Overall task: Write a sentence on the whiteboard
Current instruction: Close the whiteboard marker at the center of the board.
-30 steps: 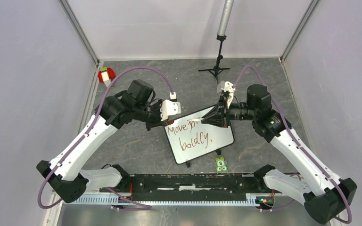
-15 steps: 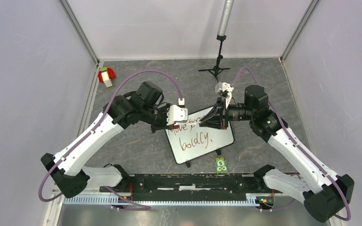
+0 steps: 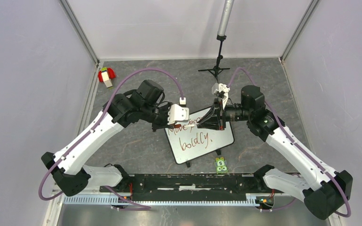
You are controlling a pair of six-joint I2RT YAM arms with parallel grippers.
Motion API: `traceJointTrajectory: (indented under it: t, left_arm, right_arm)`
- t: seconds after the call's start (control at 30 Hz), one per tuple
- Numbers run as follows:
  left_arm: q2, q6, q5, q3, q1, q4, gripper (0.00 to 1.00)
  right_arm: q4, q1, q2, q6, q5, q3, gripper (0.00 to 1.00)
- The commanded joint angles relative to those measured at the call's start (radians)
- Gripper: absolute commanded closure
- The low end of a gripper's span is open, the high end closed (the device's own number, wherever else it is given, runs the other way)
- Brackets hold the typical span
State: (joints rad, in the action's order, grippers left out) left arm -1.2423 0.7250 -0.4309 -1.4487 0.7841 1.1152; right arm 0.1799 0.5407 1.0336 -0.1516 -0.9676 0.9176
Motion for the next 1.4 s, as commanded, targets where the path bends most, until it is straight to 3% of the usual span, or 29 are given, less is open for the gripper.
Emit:
traceJointTrajectory:
  t: [0.0, 0.77, 1.17, 1.37]
  left_arm:
    - [-0.006, 0.04, -0.041, -0.038, 0.01, 0.006, 0.98]
    - [-0.046, 0.018, -0.051, -0.061, 0.037, 0.017, 0.98]
    - [-0.128, -0.181, -0.127, -0.133, 0.038, -0.076, 0.98]
    - [-0.166, -0.275, -0.24, -0.171, 0.04, -0.154, 0.98]
  right_arm:
    - [-0.037, 0.01, 0.008, 0.004, 0.004, 0.017, 0.97]
    - [-0.026, 0.039, 0.042, 0.029, 0.045, 0.027, 0.97]
    - [0.034, 0.08, 0.081, 0.102, 0.148, 0.063, 0.98]
    - [-0.021, 0.091, 0.09, 0.081, 0.123, 0.028, 0.98]
